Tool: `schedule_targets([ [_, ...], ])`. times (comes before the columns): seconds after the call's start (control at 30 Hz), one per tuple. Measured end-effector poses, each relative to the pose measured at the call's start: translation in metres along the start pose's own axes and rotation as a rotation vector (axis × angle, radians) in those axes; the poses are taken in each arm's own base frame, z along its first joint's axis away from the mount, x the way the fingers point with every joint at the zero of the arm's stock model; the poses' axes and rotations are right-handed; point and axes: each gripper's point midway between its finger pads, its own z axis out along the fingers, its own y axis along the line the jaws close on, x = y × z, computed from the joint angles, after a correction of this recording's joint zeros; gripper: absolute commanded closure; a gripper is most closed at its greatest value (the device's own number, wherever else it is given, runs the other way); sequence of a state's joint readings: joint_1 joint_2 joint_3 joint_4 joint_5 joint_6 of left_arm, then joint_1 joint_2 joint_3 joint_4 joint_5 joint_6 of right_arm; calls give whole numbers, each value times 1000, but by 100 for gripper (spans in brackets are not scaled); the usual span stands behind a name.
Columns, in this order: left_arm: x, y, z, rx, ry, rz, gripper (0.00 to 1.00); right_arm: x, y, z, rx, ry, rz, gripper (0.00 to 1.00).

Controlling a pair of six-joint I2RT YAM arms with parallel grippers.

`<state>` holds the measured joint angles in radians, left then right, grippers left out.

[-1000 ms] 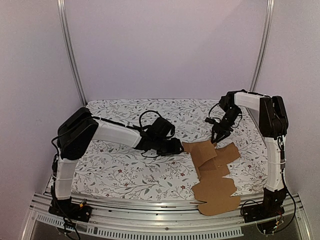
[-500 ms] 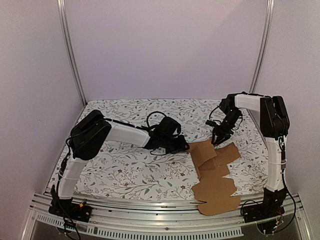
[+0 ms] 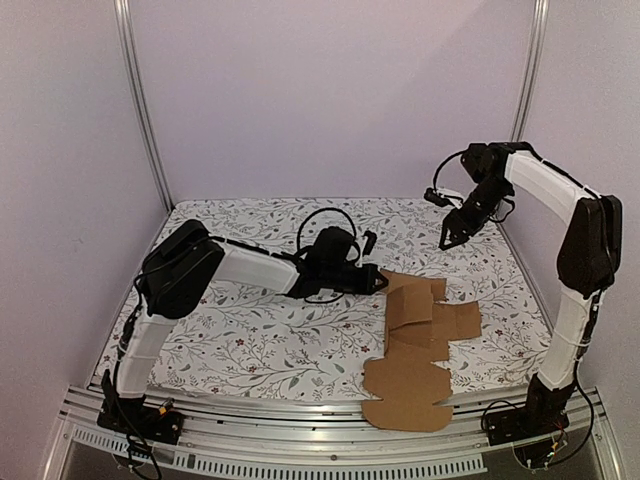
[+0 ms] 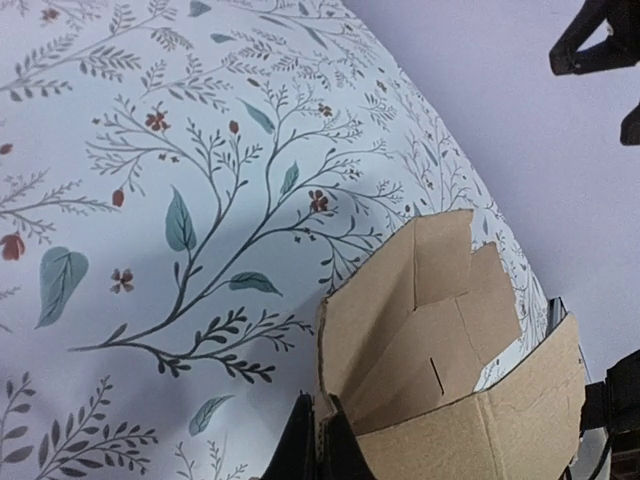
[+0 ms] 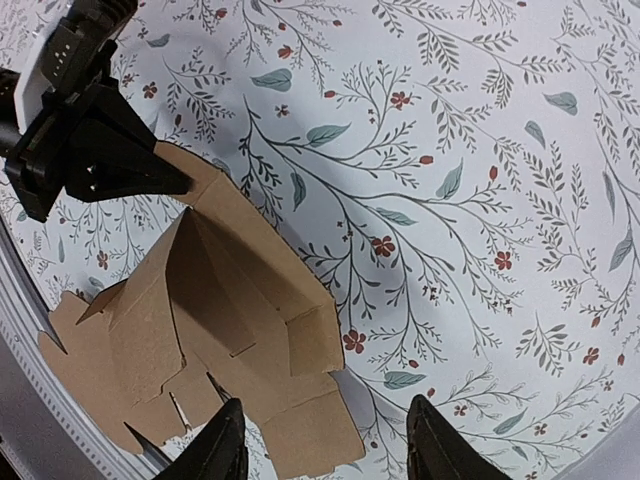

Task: Fold the paper box

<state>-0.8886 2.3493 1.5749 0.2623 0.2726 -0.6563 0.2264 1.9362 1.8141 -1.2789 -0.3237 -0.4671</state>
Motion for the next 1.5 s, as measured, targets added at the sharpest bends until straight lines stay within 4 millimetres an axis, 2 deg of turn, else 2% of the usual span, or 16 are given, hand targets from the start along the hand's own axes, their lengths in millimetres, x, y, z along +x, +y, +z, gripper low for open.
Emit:
schedule_targets([
  [0.07,-5,-10,-3,36,-9,60,98,-6,2,-11,13,-25,-42,44],
  [0.13,-12,-22,-7,78,-23,114,98,-7,5,-13,11,-23,-77,43],
  [0.33,-31,-62,-26,227,-83,227,98,-2,16,-4,-23,16,-163,42],
  [0.53,-34,-80,-32,317,-94,273,97,-6,26,5,-88,9,-232,46],
  [0.77,-35,-86,-34,345,-101,299,97,-16,38,16,-148,-6,-312,66],
  [0.83,-35,-85,-34,342,-102,305,97,-16,41,19,-164,-4,-320,68],
  [1.07,-37,-82,-33,323,-96,316,97,-21,45,17,-185,-28,-335,54],
  [1.3,-36,-80,-33,317,-95,329,97,-56,45,-17,-147,-162,-398,45],
  [1.37,-35,-80,-33,318,-97,333,97,-53,48,-15,-154,-158,-412,44],
  [1.5,-30,-76,-33,316,-93,336,97,-35,51,5,-188,-91,-408,44],
])
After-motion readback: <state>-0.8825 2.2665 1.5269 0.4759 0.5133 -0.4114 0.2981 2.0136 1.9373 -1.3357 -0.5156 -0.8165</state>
